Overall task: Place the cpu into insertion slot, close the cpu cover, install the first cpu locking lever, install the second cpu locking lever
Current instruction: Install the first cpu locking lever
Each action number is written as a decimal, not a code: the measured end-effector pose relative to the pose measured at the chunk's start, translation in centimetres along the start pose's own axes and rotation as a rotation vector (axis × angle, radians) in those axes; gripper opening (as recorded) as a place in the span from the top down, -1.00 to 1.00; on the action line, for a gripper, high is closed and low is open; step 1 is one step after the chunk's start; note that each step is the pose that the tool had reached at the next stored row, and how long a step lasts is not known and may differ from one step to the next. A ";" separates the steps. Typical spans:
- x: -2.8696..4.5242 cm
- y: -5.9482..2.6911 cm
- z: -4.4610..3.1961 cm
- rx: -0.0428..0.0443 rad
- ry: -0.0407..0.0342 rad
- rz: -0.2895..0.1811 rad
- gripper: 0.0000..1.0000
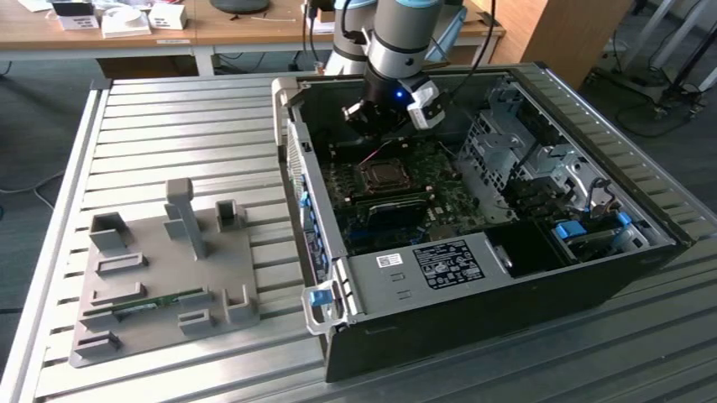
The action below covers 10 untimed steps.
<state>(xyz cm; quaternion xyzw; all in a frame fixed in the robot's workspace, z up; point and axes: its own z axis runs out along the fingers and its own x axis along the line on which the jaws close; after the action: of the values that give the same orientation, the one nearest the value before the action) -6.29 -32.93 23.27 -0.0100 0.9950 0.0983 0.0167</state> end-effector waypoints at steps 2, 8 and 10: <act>0.00 -0.01 0.10 -0.0084 -0.0005 0.000 0.79; -0.12 -0.01 0.25 -0.0137 -0.0006 0.000 0.79; -0.23 0.01 0.29 -0.0139 -0.0006 0.000 0.79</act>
<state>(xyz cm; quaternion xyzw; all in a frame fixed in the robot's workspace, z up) -6.05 -32.87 23.00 -0.0099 0.9943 0.1052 0.0169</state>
